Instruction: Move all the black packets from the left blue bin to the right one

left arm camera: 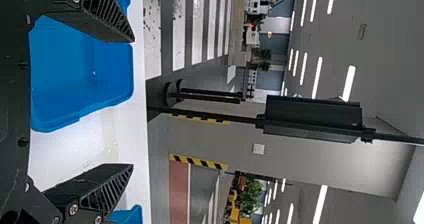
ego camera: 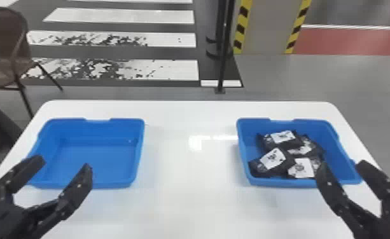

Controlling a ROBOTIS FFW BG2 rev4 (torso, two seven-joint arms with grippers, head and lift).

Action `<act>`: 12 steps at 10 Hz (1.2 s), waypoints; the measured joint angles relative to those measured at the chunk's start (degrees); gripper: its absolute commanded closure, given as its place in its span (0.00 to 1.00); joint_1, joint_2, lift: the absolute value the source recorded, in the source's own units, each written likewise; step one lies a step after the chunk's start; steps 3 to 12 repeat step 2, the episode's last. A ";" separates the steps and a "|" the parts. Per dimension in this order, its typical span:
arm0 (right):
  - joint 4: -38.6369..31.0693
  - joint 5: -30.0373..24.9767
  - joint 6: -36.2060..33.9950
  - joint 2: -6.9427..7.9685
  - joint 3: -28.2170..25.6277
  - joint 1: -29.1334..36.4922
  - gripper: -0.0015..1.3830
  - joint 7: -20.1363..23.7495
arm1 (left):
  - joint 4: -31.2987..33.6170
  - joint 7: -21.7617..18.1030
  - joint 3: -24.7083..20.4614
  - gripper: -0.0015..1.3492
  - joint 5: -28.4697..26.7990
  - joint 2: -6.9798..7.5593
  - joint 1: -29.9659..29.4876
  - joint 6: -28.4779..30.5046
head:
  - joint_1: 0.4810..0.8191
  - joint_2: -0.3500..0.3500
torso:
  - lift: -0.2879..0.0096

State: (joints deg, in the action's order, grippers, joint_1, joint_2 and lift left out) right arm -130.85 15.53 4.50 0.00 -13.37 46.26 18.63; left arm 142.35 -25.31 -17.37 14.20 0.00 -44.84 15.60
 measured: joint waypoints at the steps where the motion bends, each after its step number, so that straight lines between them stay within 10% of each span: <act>1: 0.00 0.06 0.00 0.00 0.00 0.00 0.26 0.00 | -0.04 0.00 0.00 0.11 0.08 0.00 -0.03 0.06 | 0.63 0.45 | 0.50; 12: 0.00 0.11 0.00 0.00 0.00 0.00 0.26 0.00 | -0.09 0.00 0.00 0.11 0.19 0.00 -0.04 0.20 | 0.63 0.45 | 0.50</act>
